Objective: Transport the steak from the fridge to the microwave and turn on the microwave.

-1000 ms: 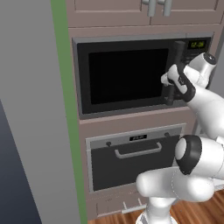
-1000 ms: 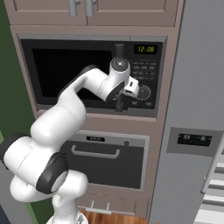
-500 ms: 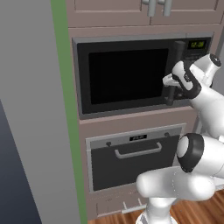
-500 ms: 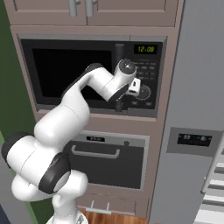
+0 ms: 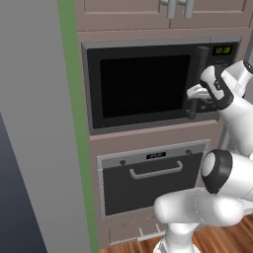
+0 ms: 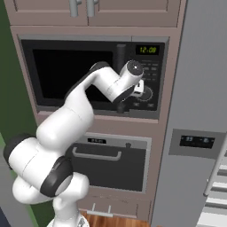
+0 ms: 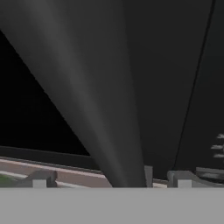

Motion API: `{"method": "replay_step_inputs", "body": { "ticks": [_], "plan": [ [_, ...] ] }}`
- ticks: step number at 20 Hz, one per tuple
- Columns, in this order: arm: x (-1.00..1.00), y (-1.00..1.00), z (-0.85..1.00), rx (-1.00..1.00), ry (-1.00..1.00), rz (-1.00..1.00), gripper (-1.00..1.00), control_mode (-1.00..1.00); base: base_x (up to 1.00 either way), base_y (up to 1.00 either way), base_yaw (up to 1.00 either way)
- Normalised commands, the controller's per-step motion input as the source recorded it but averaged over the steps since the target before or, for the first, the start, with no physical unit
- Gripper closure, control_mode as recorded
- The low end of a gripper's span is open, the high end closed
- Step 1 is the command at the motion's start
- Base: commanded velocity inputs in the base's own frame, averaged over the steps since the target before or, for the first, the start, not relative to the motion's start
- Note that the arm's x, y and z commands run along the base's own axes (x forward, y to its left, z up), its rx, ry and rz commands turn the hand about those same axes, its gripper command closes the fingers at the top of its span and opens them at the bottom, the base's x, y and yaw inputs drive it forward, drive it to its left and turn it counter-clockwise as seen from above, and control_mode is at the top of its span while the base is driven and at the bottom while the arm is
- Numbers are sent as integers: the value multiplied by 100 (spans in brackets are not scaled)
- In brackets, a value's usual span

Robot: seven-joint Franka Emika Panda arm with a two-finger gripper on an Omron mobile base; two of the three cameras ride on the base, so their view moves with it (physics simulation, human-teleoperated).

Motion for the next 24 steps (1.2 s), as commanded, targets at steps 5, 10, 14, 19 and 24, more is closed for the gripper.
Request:
{"method": "replay_step_inputs", "body": {
  "ticks": [5,10,14,19,24],
  "plan": [
    [-19,0,0,-4,-3,5,-100,-100,0,0,0],
    [-29,0,0,0,-1,3,-100,-100,0,0,0],
    [-40,0,0,0,-2,0,-100,-100,0,0,0],
    [-44,-5,6,0,-1,0,-100,-100,0,0,0],
    [-47,-18,8,5,3,0,-100,-100,0,0,0]
  ]
}}
